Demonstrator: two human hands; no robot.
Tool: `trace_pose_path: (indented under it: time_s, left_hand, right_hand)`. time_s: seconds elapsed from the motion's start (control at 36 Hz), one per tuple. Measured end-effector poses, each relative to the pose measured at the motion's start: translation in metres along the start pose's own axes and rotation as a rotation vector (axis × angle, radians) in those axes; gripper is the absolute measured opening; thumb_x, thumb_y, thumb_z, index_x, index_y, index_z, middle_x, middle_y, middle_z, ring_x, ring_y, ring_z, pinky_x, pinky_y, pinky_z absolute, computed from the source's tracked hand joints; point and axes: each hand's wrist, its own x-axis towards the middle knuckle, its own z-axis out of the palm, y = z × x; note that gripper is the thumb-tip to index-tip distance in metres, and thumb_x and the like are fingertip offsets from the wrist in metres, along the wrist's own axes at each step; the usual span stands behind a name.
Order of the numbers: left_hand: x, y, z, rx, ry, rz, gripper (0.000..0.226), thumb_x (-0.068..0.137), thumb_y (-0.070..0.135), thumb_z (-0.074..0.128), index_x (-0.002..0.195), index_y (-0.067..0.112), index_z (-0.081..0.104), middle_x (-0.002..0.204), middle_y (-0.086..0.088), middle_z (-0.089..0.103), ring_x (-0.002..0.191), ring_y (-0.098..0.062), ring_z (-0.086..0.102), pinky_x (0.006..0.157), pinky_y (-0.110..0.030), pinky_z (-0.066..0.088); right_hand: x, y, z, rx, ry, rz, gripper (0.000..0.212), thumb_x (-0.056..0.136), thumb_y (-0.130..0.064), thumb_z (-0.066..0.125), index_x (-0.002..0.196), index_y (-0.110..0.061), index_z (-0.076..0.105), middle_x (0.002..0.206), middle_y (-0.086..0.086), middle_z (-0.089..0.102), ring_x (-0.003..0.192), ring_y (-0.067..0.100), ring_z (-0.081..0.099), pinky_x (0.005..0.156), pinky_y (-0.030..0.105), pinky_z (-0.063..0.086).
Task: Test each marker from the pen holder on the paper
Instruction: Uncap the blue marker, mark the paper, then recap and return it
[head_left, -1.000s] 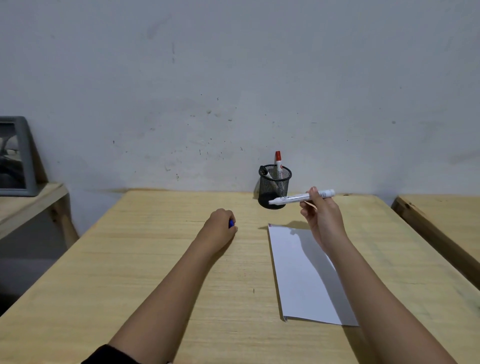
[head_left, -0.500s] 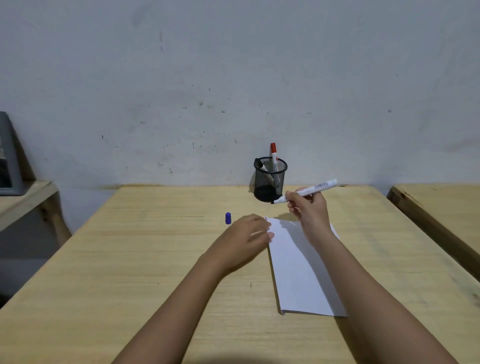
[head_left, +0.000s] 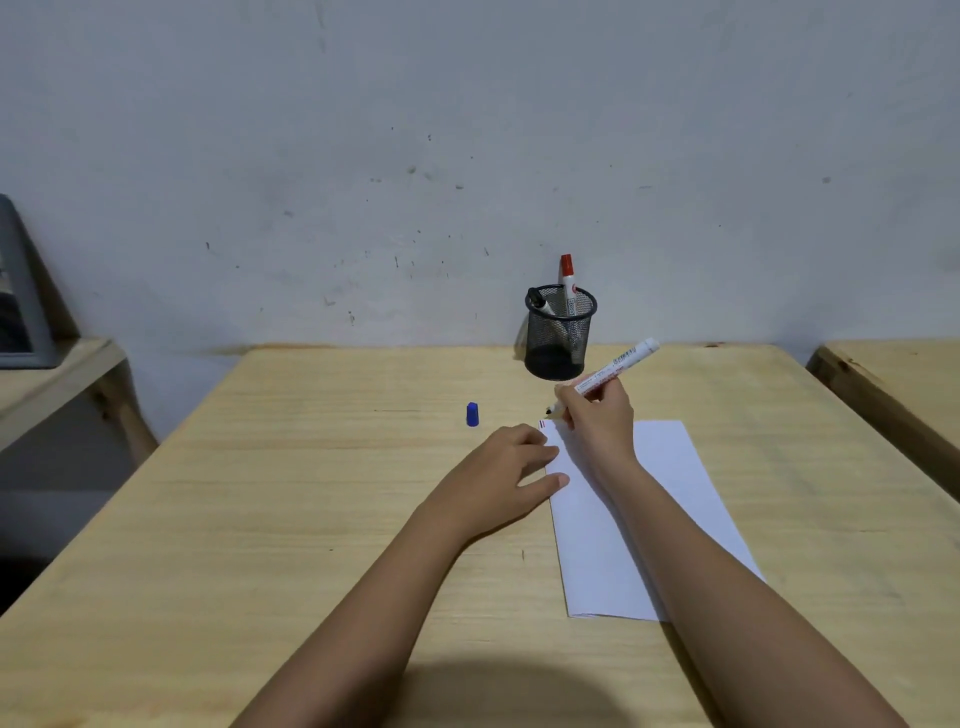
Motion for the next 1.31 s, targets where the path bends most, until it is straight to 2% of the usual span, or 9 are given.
trace_pose_path:
  time_s: [0.08,0.22,0.44,0.69,0.86,1.08,1.22,1.31]
  left_hand:
    - [0.0003,0.0007,0.0018,0.032,0.001,0.003,0.043,0.092,0.042,0.051,0.126,0.018,0.058,0.133,0.007,0.048,0.123,-0.005,0.040,0.093,-0.022,0.038]
    - [0.0024,0.0002,0.0025,0.039,-0.003,-0.002,0.044,0.091,0.043,0.052,0.127,0.017,0.058,0.134,0.006,0.048,0.123,-0.006,0.041,0.095,-0.024,0.039]
    - [0.0027,0.0008,0.0016,0.037,0.003,0.008,0.045,0.091,0.043,0.053,0.128,0.017,0.057,0.133,0.004,0.051,0.122,-0.008,0.043,0.096,-0.027,0.041]
    - [0.0031,0.0000,0.0020,0.034,0.007,0.003,0.047,0.090,0.044,0.053,0.129,0.017,0.057,0.134,0.005,0.051,0.123,-0.007,0.042,0.095,-0.025,0.040]
    - [0.0025,0.0014,0.0019,0.023,0.008,0.002,0.043,0.090,0.043,0.053,0.125,0.017,0.060,0.131,0.005,0.052,0.122,-0.009,0.043,0.094,-0.027,0.041]
    - [0.0020,0.0029,0.0000,0.017,0.006,-0.008,0.043,0.090,0.042,0.054,0.125,0.017,0.060,0.131,0.005,0.052,0.120,-0.007,0.043,0.095,-0.030,0.043]
    - [0.0029,0.0025,-0.0004,0.013,0.005,-0.017,0.047,0.090,0.043,0.055,0.129,0.018,0.057,0.133,0.008,0.050,0.122,-0.005,0.042,0.094,-0.024,0.040]
    - [0.0033,0.0027,-0.0022,-0.002,0.012,-0.017,0.046,0.089,0.043,0.056,0.128,0.019,0.058,0.131,0.009,0.051,0.119,-0.004,0.042,0.092,-0.022,0.040]
  right_hand:
    - [0.0002,0.0013,0.0006,-0.065,0.001,-0.022,0.010,0.083,-0.004,0.056,0.088,-0.005,0.047,0.073,0.006,0.052,0.061,0.013,0.055,0.046,0.009,0.044]
    - [0.0013,0.0022,0.0010,-0.134,-0.045,-0.039,0.010,0.086,-0.004,0.054,0.093,-0.005,0.047,0.076,0.002,0.050,0.058,0.005,0.051,0.045,0.006,0.041]
    - [0.0017,0.0022,0.0023,-0.154,-0.062,-0.047,0.012,0.088,-0.004,0.055,0.094,-0.003,0.045,0.077,0.002,0.049,0.063,0.008,0.051,0.043,0.004,0.040]
    - [0.0040,0.0050,0.0040,-0.205,-0.050,-0.062,0.014,0.088,-0.008,0.058,0.096,-0.005,0.047,0.091,0.011,0.054,0.067,0.007,0.051,0.047,0.003,0.042]
    - [0.0020,0.0022,0.0041,-0.223,-0.056,-0.060,0.012,0.088,-0.004,0.055,0.095,-0.004,0.045,0.089,0.011,0.051,0.063,0.007,0.050,0.043,0.003,0.039]
    - [0.0017,0.0014,0.0048,-0.257,-0.076,-0.045,0.009,0.089,-0.003,0.050,0.094,-0.004,0.044,0.079,0.003,0.044,0.062,0.008,0.046,0.040,0.003,0.037]
    - [0.0060,0.0032,0.0021,-0.182,-0.038,-0.040,0.009,0.085,-0.002,0.053,0.088,-0.006,0.045,0.076,0.004,0.046,0.061,0.011,0.047,0.042,0.005,0.038]
    - [0.0080,0.0031,-0.0007,0.043,0.013,0.035,0.012,0.084,-0.002,0.057,0.088,-0.006,0.047,0.070,0.004,0.049,0.049,0.002,0.050,0.045,0.010,0.042]
